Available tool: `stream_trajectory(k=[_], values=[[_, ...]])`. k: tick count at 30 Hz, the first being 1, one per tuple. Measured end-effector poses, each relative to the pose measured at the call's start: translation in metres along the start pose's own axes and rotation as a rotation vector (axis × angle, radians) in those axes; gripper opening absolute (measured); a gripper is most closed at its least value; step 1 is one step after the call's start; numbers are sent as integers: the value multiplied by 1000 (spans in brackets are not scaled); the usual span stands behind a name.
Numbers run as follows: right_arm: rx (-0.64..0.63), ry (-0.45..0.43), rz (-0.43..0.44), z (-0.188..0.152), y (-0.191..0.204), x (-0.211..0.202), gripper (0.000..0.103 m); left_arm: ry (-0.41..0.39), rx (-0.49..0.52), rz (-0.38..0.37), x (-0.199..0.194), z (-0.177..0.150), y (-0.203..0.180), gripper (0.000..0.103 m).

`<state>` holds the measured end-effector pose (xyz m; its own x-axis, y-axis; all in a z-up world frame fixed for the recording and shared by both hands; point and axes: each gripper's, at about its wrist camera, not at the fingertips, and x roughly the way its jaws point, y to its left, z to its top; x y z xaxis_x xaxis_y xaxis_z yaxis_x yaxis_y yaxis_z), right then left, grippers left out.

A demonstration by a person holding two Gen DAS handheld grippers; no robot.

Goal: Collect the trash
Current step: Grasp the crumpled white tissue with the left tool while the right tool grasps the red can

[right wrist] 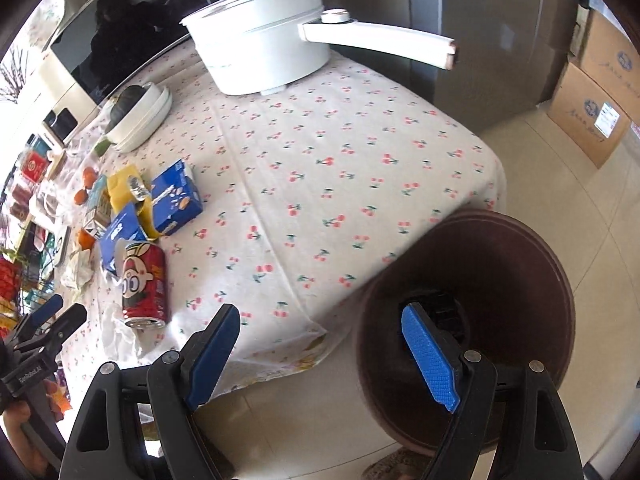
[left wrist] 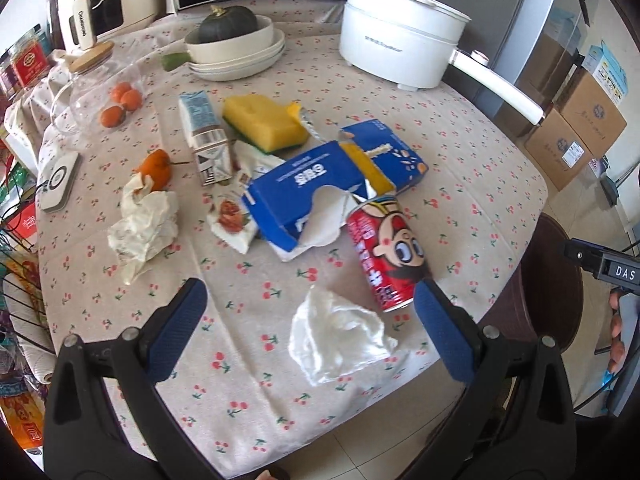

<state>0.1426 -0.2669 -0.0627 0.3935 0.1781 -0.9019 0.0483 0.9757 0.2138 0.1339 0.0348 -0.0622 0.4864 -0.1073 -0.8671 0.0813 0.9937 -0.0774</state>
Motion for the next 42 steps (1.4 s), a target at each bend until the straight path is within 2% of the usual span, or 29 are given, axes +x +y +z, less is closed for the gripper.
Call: stream_trajectory(k=[6, 12, 23, 25, 26, 27, 28, 33, 38, 42], values=[[-84, 32, 34, 5, 66, 24, 85, 19, -35, 26, -4, -10, 39, 103], [-146, 65, 52, 2, 114, 45, 85, 16, -59, 47, -6, -16, 68, 103], [-171, 119, 91, -1, 165, 86, 84, 33, -41, 42, -4, -21, 73, 103], [-160, 135, 98, -2, 166, 93, 81, 34, -38, 41, -3, -21, 72, 103], [-153, 143, 104, -2, 166, 96, 72, 34, -37, 41, -3, -21, 71, 103], [-145, 154, 113, -2, 165, 98, 57, 36, -34, 38, -1, -21, 70, 103], [-137, 169, 125, -2, 164, 100, 54, 41, -30, 35, 0, -22, 68, 103], [-136, 126, 134, 1, 156, 83, 54, 83, 7, 3, 12, -25, 50, 103], [-156, 82, 121, 4, 140, 61, 54, 153, 88, -12, 30, -26, 17, 103], [-137, 77, 107, 4, 120, 53, 54, 174, 72, -4, 45, -24, 0, 103]])
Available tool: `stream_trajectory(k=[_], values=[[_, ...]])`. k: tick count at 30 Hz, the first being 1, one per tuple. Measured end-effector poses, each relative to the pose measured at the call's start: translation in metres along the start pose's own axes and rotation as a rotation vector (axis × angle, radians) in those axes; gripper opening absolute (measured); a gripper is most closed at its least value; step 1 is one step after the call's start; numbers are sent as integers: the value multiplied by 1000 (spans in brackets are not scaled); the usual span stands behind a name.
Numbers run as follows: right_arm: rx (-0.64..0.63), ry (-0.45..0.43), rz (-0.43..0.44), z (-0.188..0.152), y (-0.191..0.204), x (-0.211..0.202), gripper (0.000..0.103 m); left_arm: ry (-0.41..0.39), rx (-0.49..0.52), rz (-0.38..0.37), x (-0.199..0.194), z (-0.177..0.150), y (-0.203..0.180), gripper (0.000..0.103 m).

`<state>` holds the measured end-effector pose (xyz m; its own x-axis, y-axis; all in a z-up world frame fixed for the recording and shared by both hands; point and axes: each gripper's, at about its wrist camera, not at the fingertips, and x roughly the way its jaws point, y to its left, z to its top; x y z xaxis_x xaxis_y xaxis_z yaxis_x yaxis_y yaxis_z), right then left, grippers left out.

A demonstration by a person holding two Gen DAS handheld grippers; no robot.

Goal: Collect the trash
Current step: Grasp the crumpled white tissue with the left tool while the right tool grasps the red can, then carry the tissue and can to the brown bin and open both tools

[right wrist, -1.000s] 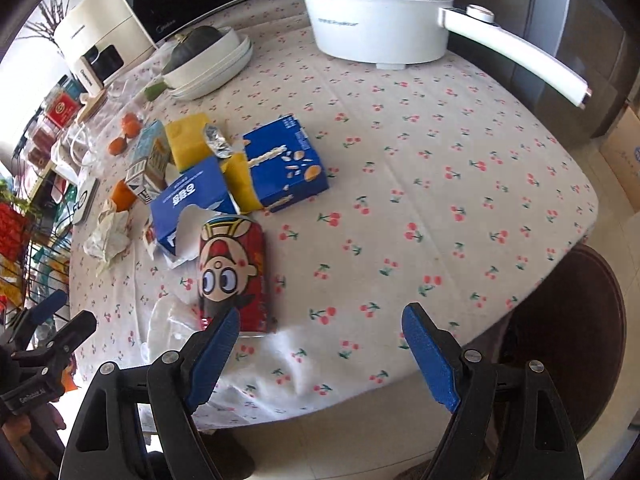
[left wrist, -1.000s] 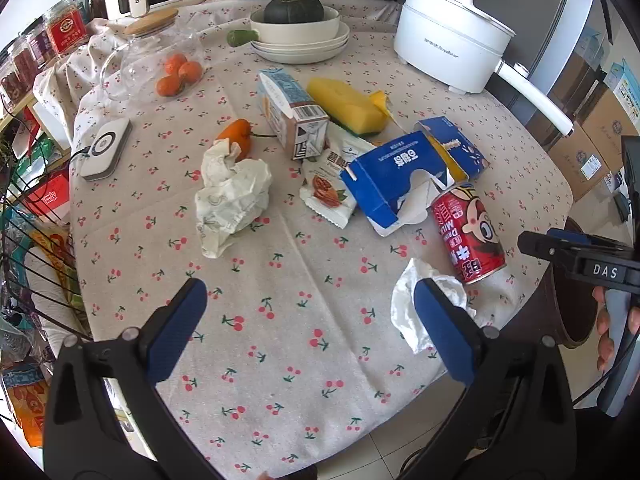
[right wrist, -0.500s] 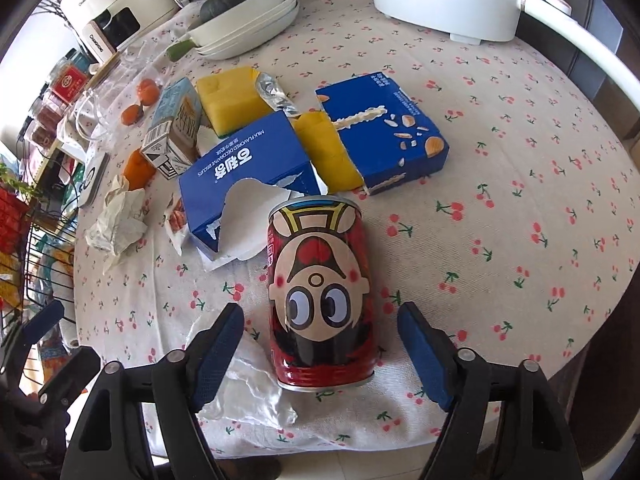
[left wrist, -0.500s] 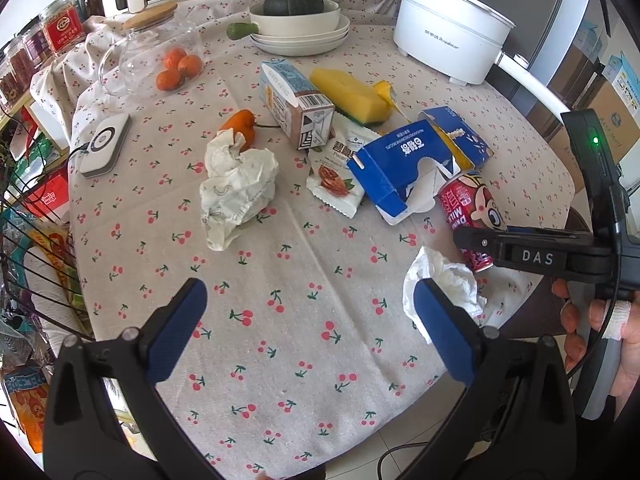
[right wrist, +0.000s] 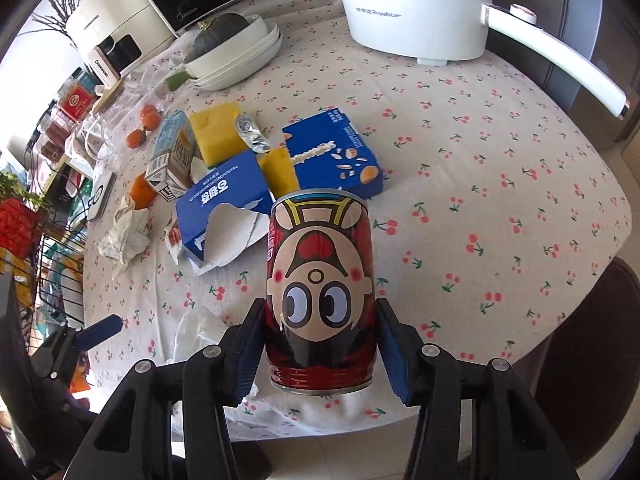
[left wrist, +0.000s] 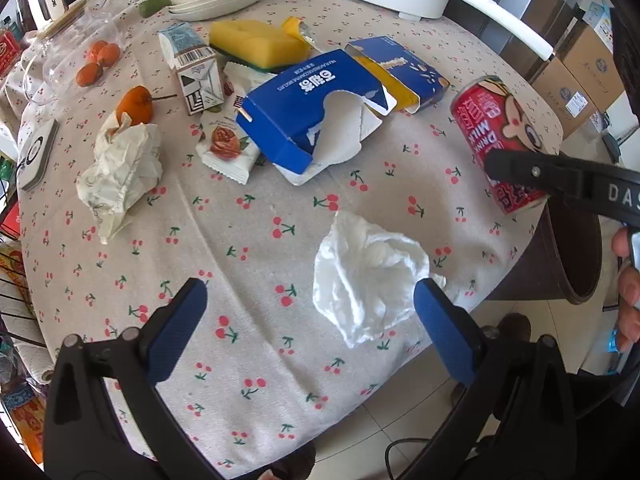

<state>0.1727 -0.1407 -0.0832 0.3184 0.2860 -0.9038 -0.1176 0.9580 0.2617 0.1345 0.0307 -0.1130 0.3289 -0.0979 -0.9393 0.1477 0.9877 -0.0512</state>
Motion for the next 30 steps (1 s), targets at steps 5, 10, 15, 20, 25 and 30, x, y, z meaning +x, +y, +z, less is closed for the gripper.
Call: stream_trajectory(k=[5, 10, 15, 20, 25, 30], values=[[26, -6, -18, -2, -24, -11, 54, 23, -46, -30, 14, 4, -9, 100], [40, -16, -28, -4, -40, -21, 54, 62, -40, -62, 27, 6, -21, 79], [32, -28, -34, -6, -48, -29, 54, 34, 46, -16, 24, 5, -36, 52], [31, -33, -37, -8, -54, -34, 54, 34, 22, -68, 18, 5, -28, 22], [46, -51, -29, -11, -61, -43, 54, 9, -5, -122, 2, 0, -10, 19], [56, -68, -31, -16, -72, -54, 54, -32, -37, -169, -16, 1, -4, 19]])
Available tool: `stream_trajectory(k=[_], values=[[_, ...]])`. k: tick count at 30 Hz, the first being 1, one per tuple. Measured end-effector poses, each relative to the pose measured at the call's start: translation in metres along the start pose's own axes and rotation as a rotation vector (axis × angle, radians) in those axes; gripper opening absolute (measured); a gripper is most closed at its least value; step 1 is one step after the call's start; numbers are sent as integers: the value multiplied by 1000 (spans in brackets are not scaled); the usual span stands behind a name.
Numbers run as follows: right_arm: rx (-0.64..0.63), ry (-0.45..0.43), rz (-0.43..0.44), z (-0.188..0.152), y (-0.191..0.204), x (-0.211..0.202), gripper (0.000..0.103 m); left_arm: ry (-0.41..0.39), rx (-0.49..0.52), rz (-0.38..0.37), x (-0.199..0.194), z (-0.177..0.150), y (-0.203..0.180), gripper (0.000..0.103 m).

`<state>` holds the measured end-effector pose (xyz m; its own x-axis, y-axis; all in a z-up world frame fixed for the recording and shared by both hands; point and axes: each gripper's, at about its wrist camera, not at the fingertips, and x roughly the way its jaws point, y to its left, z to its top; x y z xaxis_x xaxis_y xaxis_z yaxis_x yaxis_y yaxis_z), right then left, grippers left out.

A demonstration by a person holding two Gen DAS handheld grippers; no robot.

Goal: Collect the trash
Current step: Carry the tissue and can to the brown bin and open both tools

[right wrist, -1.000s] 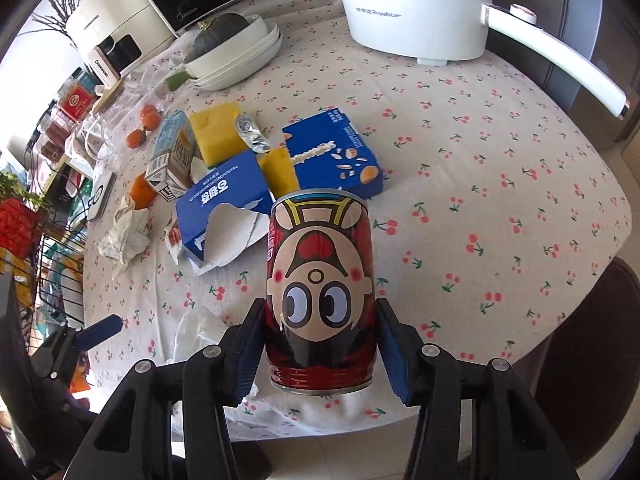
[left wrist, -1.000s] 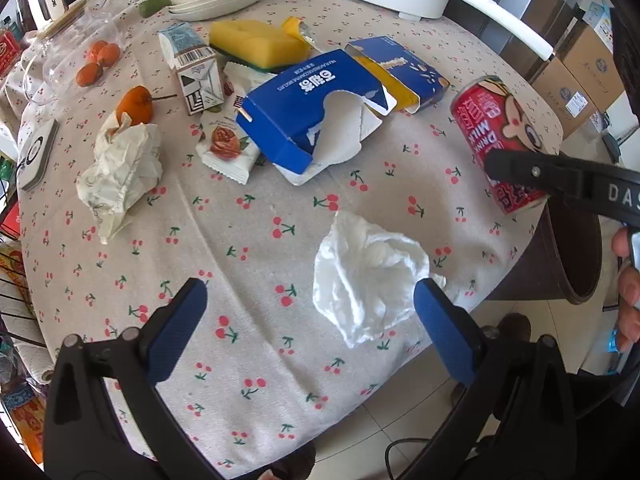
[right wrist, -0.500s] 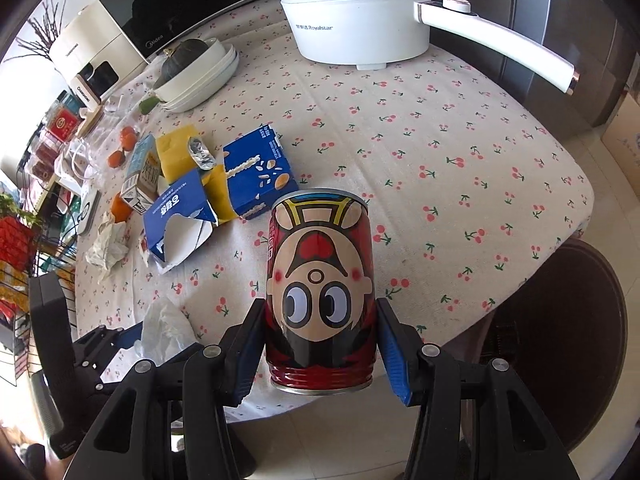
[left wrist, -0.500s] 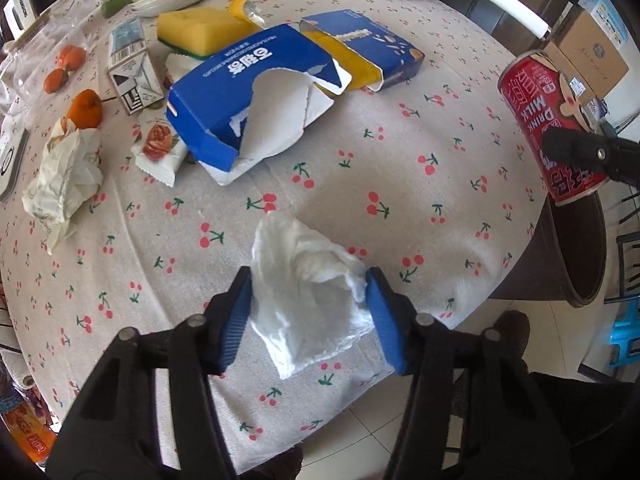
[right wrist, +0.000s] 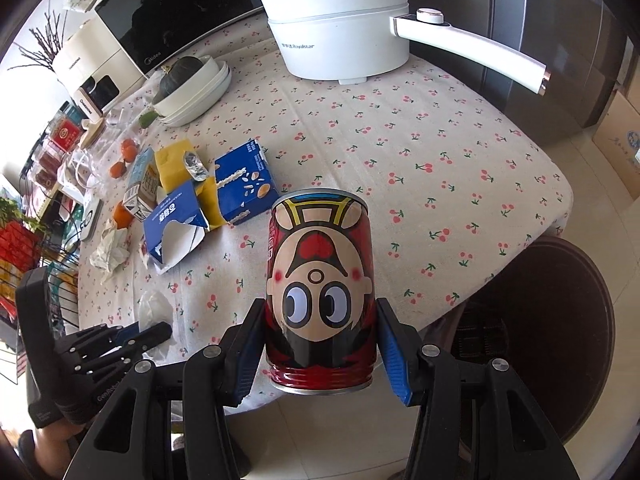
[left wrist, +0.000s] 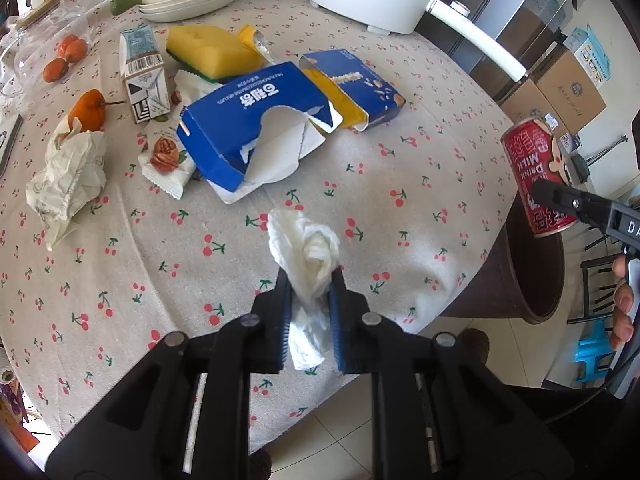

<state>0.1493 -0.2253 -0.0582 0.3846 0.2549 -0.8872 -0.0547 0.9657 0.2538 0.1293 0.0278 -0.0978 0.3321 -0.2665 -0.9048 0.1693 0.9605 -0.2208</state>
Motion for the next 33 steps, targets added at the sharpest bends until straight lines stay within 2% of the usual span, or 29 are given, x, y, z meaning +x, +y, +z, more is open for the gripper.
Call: stream_trajectory(k=[5, 10, 14, 25, 30, 33], values=[[19, -13, -13, -5, -22, -12, 54, -14, -4, -39, -8, 2, -7, 19], [59, -27, -37, -14, -56, -27, 54, -24, 20, -95, 1, 16, -42, 19], [111, -29, -61, -26, -94, -37, 54, -21, 70, -159, 8, 21, -85, 19], [299, 5, -150, -84, -217, -58, 54, 63, 279, -315, 57, 7, -230, 19], [367, 15, -160, -103, -253, -65, 54, 69, 333, -318, 82, 1, -268, 19], [381, 24, -164, -110, -266, -66, 54, 53, 340, -300, 90, 4, -275, 25]])
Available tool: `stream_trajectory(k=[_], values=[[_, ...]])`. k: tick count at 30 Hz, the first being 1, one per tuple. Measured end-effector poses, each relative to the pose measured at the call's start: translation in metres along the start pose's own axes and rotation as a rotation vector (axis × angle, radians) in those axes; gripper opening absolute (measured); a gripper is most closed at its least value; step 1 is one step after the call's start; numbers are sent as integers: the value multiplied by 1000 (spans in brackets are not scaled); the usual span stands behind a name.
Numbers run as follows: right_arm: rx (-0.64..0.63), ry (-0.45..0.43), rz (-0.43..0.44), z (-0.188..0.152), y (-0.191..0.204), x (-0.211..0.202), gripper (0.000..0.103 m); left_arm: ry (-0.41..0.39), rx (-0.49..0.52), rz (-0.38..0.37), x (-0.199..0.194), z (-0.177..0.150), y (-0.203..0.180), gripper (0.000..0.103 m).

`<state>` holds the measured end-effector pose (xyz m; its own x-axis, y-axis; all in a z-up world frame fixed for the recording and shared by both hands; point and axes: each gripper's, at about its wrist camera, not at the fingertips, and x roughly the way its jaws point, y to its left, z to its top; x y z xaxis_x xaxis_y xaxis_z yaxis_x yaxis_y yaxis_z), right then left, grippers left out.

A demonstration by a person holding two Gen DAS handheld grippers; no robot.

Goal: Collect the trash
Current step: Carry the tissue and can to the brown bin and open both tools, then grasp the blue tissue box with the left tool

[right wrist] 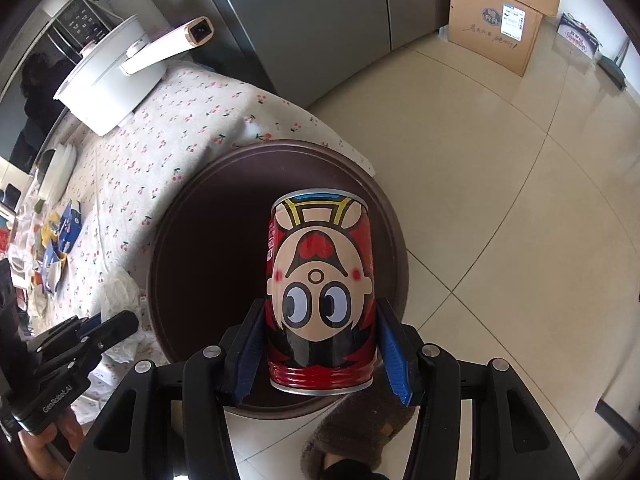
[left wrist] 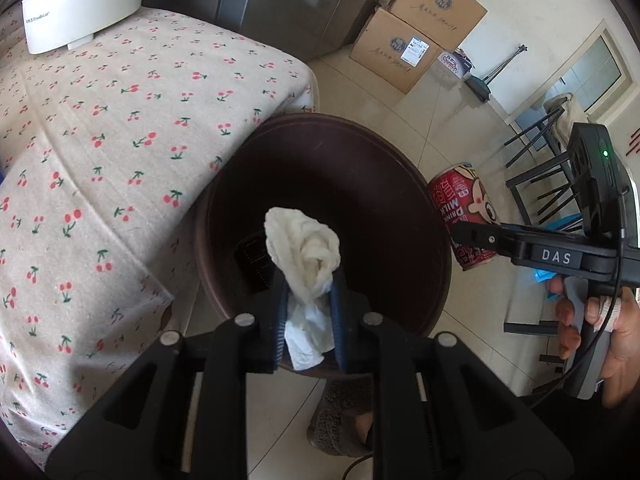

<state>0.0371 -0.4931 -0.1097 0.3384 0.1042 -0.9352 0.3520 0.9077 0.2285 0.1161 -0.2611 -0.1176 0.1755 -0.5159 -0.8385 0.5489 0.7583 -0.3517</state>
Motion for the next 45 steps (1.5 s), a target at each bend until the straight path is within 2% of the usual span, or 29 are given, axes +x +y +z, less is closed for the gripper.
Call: stream_trajectory(k=[1, 2, 3, 4, 5, 13, 20, 22, 23, 24, 40, 45], values=[[0, 2, -2, 0, -3, 0, 54, -2, -4, 6, 2, 2, 1, 41], [-1, 4, -5, -1, -5, 1, 54, -4, -14, 14, 2, 3, 2, 66], [-3, 5, -8, -1, -7, 1, 54, -9, -28, 30, 2, 3, 4, 80], [-5, 7, -11, -2, -8, 1, 54, -14, -37, 46, 2, 4, 5, 99], [-7, 8, -13, -1, -8, 2, 54, -23, -35, 56, 0, 6, 7, 102], [-49, 23, -16, 3, 5, 12, 54, -65, 9, 189, -27, -4, 24, 103], [-80, 21, -19, 7, 22, 22, 55, -50, -49, 203, -44, -15, 53, 103], [-62, 18, -12, 10, 26, 23, 69, -57, -57, 213, -51, -18, 59, 103], [-51, 9, -10, 11, 27, 22, 79, -60, -61, 217, -54, -19, 63, 103], [-45, -1, -7, 12, 29, 20, 81, -62, -66, 221, -57, -20, 66, 103], [-27, 13, 1, 17, 50, 20, 82, -90, -132, 290, -99, -34, 110, 103], [-36, 7, 13, 19, 67, 18, 83, -100, -158, 314, -114, -41, 126, 103]])
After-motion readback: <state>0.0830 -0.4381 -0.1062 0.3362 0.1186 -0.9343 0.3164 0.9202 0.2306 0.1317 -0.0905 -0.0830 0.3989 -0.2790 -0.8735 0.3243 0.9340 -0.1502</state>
